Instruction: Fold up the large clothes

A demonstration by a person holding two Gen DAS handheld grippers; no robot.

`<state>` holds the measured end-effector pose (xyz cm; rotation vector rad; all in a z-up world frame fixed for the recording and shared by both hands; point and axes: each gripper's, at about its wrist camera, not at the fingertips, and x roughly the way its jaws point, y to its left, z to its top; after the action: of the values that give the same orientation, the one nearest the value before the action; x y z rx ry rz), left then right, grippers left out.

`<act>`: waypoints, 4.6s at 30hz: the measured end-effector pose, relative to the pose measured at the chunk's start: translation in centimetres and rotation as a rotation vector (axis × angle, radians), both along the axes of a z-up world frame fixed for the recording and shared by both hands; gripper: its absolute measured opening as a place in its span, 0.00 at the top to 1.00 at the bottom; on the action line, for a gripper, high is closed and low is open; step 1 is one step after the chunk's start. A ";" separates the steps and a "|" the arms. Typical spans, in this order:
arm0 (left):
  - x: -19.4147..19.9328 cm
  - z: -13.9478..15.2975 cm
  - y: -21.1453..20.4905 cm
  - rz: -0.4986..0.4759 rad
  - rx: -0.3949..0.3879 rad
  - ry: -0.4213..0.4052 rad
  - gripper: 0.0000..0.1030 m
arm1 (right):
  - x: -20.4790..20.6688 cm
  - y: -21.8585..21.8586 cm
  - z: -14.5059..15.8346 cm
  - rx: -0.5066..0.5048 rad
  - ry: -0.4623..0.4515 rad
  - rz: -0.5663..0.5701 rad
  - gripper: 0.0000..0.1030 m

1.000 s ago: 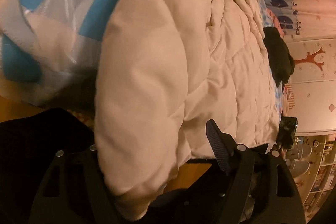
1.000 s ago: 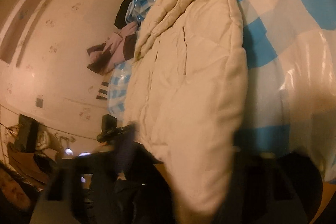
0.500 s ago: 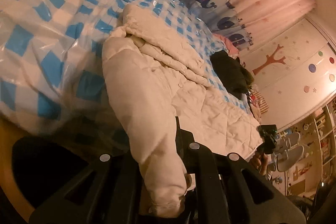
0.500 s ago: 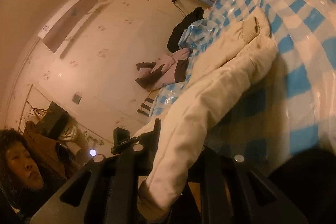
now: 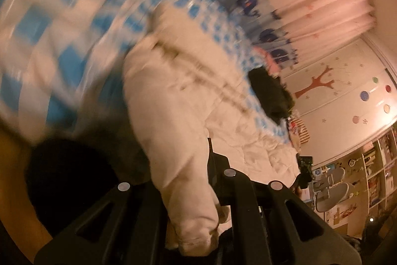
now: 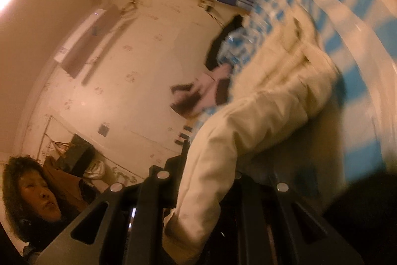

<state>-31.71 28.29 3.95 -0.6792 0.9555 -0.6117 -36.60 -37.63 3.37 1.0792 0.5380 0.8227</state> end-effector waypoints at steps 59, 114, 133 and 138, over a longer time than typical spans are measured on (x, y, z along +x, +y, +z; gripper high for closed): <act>44.4 -5.3 -28.7 -0.197 0.525 -0.184 0.17 | 50.2 16.2 -2.0 -1.388 0.206 -0.063 0.06; 35.6 -5.9 -23.1 -0.004 0.519 -0.308 0.12 | 33.9 17.3 -1.3 -1.163 -0.049 -0.030 0.06; 40.3 -7.3 -12.9 0.330 0.377 -0.185 0.12 | 40.6 3.0 -1.4 -0.842 0.238 -0.157 0.07; 31.5 -6.2 -9.0 0.366 0.331 -0.157 0.12 | 28.7 -0.7 -0.7 -0.788 0.302 -0.121 0.07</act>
<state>-0.22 19.29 -2.21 -0.4845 0.7391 -0.1734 -7.86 -38.38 2.66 0.4915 0.9419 0.2784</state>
